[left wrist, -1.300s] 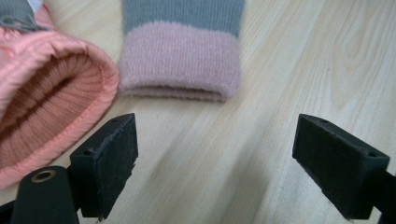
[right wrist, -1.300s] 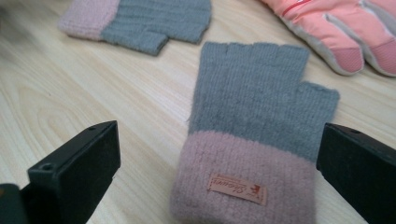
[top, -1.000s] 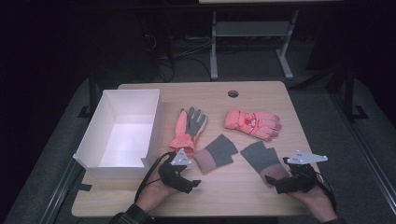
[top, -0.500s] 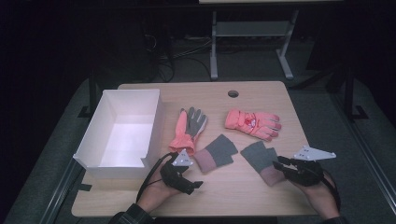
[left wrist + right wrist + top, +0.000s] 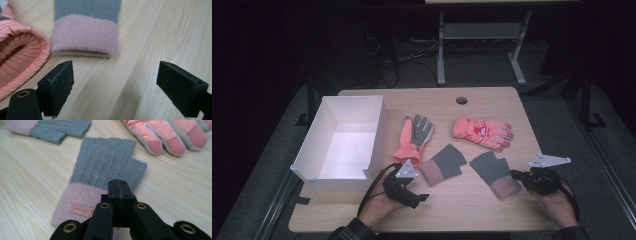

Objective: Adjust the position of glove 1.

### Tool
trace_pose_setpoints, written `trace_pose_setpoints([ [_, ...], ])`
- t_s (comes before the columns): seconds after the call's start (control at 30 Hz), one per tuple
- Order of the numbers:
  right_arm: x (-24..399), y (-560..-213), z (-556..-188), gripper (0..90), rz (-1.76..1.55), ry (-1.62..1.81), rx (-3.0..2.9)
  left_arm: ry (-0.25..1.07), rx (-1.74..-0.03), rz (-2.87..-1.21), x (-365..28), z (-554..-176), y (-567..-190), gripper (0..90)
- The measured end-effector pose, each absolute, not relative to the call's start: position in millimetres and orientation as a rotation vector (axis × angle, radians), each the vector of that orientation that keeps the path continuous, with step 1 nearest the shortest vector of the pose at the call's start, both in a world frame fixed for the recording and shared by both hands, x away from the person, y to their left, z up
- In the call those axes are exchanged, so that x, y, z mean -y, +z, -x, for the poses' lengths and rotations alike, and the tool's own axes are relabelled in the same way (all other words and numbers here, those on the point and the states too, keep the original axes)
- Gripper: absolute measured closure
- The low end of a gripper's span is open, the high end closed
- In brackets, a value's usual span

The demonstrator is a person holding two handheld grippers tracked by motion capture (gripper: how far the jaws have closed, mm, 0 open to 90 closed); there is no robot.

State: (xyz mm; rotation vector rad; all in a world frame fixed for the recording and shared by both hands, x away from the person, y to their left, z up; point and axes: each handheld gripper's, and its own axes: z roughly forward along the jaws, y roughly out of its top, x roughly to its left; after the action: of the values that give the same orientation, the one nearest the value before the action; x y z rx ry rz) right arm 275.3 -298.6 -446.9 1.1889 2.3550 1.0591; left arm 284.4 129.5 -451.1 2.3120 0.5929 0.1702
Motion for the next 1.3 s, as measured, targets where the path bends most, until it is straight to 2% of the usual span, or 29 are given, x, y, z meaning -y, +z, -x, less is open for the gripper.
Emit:
trace_pose_setpoints([
  [0.7, 287.2, -451.8, -257.6, 90.0, -1.171, 0.996, -2.504, 0.153, -0.586, -2.315, -126.8, -283.2, -452.0, 14.0],
  [1.3, 235.1, -450.8, -247.5, 90.0, -0.967, 1.035, -2.671, 0.144, -0.605, -2.303, -127.7, -284.2, -452.2, 14.0],
])
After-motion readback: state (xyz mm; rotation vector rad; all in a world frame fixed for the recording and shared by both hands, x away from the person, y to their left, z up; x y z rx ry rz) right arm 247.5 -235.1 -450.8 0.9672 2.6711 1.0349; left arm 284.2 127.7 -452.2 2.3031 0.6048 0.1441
